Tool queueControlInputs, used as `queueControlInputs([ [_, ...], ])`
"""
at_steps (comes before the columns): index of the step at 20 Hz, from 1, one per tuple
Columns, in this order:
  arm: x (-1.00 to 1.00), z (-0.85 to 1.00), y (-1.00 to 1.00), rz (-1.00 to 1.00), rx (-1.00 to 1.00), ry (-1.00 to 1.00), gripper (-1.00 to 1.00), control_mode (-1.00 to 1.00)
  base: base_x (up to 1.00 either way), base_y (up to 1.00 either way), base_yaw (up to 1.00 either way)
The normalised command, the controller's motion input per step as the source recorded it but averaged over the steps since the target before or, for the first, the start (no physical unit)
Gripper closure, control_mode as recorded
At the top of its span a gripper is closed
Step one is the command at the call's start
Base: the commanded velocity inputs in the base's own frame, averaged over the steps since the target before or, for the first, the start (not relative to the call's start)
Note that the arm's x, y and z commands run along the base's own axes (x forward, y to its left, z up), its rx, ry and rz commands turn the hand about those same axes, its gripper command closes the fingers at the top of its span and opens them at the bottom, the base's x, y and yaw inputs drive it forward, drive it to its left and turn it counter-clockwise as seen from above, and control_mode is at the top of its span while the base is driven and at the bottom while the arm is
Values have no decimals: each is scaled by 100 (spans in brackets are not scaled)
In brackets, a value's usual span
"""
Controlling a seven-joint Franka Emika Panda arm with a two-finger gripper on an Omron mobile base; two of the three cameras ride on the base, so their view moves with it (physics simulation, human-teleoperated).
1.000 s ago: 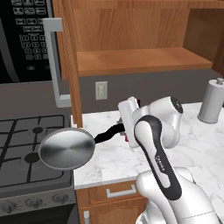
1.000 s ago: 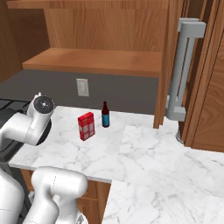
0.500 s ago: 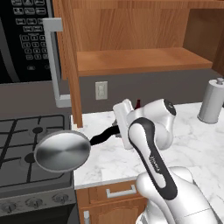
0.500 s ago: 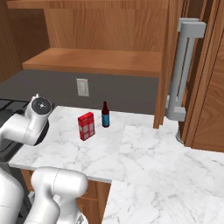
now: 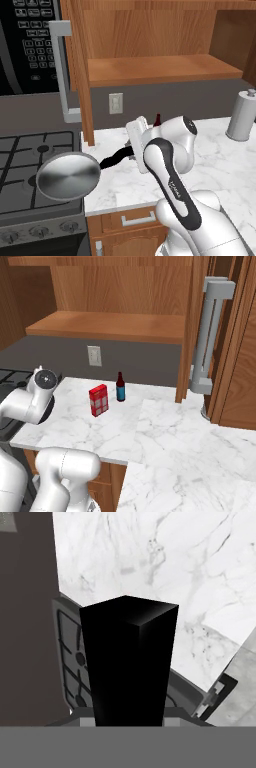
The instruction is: Pick the pan from the cabinet and place it on the stove. Then turn on the stove burner for the pan.
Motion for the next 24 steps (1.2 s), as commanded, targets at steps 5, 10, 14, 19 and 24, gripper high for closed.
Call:
queueControlInputs([
  [5, 0, -9, 6, 1, 1, 0, 100, -100, 0, 0, 0],
  [10, 0, -9, 8, 1, 1, 0, 100, -100, 0, 0, 0],
  [14, 0, -9, 9, 1, 1, 0, 100, -100, 0, 0, 0],
  [19, 1, -6, 11, 0, 0, 0, 100, -100, 0, 0, 0],
  [24, 5, -3, 13, 0, 0, 1, 100, -100, 0, 0, 0],
])
